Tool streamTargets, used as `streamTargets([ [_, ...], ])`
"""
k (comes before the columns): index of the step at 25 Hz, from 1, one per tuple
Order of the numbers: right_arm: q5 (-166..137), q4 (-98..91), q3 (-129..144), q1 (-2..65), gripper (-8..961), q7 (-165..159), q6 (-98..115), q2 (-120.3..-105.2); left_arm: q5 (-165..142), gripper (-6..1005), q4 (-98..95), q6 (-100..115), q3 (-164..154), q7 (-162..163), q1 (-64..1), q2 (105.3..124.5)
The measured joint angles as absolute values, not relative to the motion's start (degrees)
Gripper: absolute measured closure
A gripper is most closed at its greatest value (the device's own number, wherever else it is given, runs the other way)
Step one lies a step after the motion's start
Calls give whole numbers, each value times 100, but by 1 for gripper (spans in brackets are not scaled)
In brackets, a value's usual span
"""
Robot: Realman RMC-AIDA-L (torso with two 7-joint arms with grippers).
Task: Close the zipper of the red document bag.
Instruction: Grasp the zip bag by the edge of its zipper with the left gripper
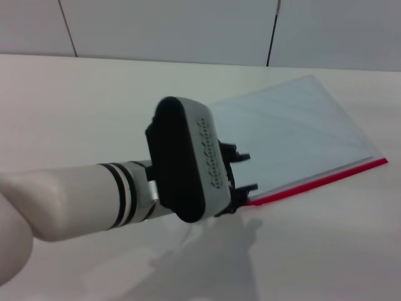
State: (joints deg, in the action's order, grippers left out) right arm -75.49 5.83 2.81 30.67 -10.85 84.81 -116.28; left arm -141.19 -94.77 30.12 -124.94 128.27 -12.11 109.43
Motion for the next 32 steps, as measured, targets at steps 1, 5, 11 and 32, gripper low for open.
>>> streamTargets([
  [1, -7549, 580, 281, 3067, 102, -1085, 8482, -11628, -14319, 522, -9623, 3529, -12392, 12881, -1218, 11049],
  [5, -7550, 582, 281, 3069, 103, -1081, 8481, -11628, -14916, 522, -9829, 4223, -12348, 13097, -1227, 11257],
  [11, -7549, 578, 281, 3058, 103, -1081, 8477, -11628, -16219, 522, -9962, 4840, -12480, 13566, -1154, 11602],
  [32, -7540, 580, 281, 3059, 102, -1085, 8472, -11628, -16439, 523, -9143, 4400, -12659, 13704, -1392, 11597],
])
